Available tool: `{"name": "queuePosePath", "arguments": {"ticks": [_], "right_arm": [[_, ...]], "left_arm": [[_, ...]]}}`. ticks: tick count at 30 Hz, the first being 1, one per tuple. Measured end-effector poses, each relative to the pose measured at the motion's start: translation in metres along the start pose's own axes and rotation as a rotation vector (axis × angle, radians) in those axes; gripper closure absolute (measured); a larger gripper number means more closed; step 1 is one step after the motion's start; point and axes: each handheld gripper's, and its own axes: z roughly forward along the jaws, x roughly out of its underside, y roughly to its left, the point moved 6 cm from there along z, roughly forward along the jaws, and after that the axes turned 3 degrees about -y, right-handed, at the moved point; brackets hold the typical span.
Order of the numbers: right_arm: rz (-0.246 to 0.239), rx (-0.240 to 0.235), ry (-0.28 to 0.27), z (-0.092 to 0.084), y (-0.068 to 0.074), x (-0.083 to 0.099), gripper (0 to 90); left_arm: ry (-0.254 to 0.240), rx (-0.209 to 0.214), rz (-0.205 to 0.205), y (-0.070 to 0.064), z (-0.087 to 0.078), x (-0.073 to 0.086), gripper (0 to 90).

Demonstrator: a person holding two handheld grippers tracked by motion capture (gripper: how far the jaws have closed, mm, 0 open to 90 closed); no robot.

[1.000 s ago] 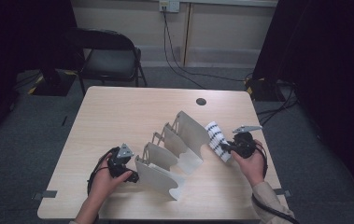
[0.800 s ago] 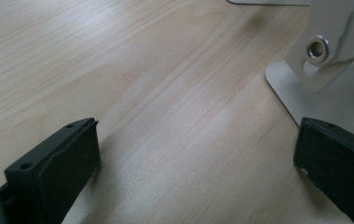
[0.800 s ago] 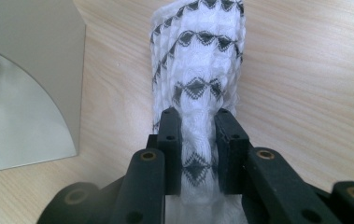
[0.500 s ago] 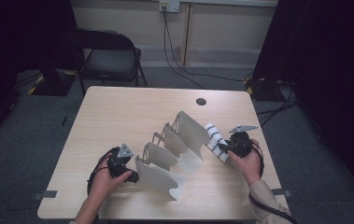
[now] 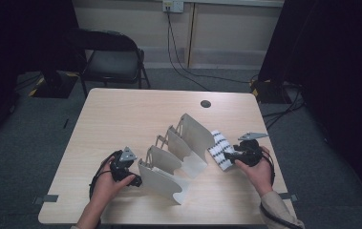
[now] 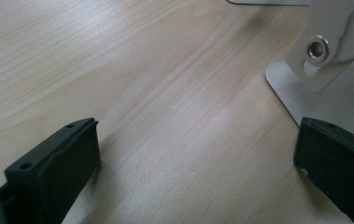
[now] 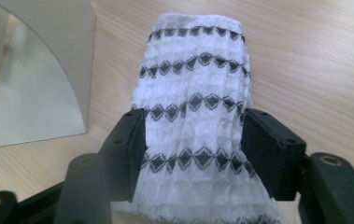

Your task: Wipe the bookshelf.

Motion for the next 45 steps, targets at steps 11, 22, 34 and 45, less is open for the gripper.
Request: {"name": "queuePosePath", "arguments": {"ticks": [11,22,34,45], "right_arm": [[-0.018,-0.015,-0.014,-0.021,0.005,0.014,33.1],[-0.017,-0.011,-0.014,-0.036,0.004,0.035,28.2],[-0.025,-0.013,-0.004,-0.044,0.008,0.059,25.4],[-0.014,-0.006,0.006,-0.047,0.007,0.082,21.4]], "left_arm": [[0.0,0.0,0.0,0.0,0.0,0.0,0.0],[0.0,0.0,0.0,0.0,0.0,0.0,0.0],[0.0,0.0,0.0,0.0,0.0,0.0,0.0],[0.0,0.0,0.0,0.0,0.0,0.0,0.0]]}}
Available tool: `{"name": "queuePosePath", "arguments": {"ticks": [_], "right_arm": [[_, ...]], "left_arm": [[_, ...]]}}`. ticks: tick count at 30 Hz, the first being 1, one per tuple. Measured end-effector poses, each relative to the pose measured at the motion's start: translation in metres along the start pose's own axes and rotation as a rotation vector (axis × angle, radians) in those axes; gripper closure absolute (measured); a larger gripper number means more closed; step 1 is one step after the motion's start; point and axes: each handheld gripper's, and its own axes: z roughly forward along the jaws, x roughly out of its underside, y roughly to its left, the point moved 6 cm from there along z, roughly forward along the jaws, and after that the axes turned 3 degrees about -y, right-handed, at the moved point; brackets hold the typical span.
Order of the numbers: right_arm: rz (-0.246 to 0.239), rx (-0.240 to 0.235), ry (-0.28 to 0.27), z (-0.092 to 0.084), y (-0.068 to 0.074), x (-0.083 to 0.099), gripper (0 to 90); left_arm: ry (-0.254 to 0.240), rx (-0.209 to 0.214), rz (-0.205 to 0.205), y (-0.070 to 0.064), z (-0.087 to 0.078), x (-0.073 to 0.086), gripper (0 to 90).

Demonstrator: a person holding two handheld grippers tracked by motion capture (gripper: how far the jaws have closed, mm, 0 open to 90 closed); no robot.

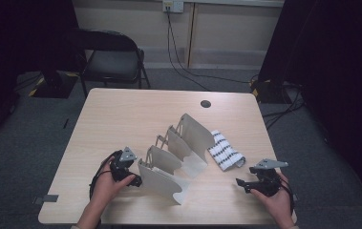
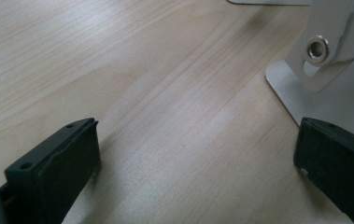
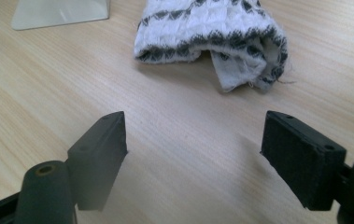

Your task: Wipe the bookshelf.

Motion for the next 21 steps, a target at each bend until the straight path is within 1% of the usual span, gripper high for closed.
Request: {"name": "queuePosePath", "arguments": {"ticks": [5,7,11,15,19,21], "right_arm": [[-0.028,0.01,0.015,-0.001,0.001,0.008,19.2],[-0.036,0.006,0.016,-0.001,0.002,0.009,18.6],[-0.038,0.002,0.014,-0.003,0.004,0.01,17.8],[-0.029,-0.002,0.003,-0.005,0.003,0.011,17.1],[-0.059,-0.001,0.027,-0.003,0.006,0.015,16.7],[-0.059,-0.012,0.027,-0.002,0.007,0.015,16.5]], "left_arm": [[0.0,0.0,0.0,0.0,0.0,0.0,0.0],[0.0,0.0,0.0,0.0,0.0,0.0,0.0],[0.0,0.001,0.0,0.0,0.0,0.0,0.0],[0.0,0.001,0.0,0.0,0.0,0.0,0.0],[0.0,0.0,0.0,0.0,0.0,0.0,0.0],[0.0,0.0,0.0,0.0,0.0,0.0,0.0]]}}
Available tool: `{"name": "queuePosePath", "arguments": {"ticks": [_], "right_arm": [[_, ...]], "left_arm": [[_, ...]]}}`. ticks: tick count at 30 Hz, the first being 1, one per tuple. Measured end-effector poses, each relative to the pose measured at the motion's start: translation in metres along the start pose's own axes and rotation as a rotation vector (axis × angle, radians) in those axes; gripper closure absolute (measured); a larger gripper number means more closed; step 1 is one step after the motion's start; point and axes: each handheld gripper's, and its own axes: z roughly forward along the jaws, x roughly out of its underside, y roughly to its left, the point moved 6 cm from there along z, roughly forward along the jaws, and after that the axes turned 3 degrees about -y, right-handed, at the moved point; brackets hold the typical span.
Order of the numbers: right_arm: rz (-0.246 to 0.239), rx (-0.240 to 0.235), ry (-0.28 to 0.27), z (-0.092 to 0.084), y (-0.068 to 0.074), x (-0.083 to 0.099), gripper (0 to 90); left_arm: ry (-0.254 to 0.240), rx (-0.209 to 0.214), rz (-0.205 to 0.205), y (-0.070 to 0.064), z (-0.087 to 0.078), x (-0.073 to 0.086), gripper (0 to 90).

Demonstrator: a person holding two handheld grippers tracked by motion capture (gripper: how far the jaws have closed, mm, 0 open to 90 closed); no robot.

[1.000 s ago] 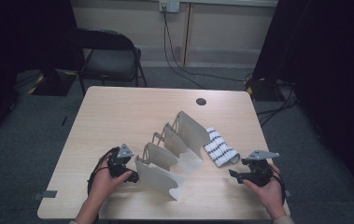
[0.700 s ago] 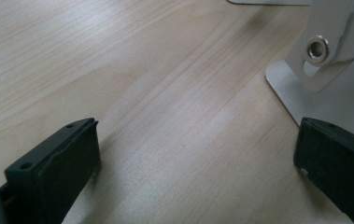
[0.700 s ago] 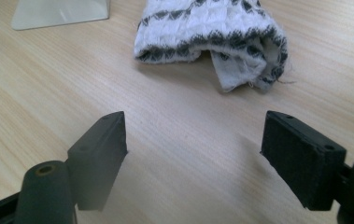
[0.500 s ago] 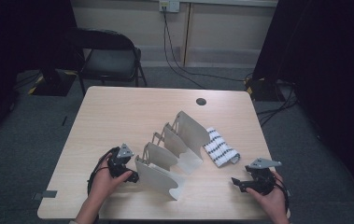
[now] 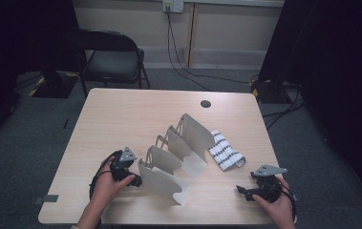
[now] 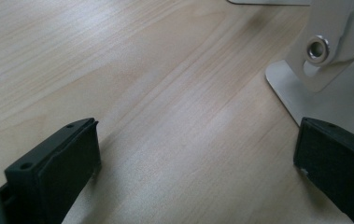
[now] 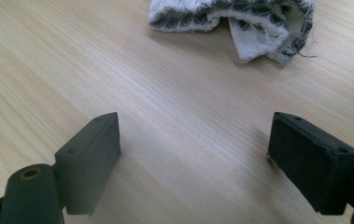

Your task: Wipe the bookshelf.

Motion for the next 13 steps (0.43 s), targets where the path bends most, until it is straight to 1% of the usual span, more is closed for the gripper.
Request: {"name": "queuePosePath", "arguments": {"ticks": [8,13], "right_arm": [[-0.002,-0.006,-0.003,0.0007,0.002,0.0001,15.6],[0.001,-0.01,-0.018,0.0007,0.0023,0.0015,15.0]], "left_arm": [[0.0,0.0,0.0,0.0,0.0,0.0,0.0],[0.0,0.0,0.0,0.0,0.0,0.0,0.0]]}}
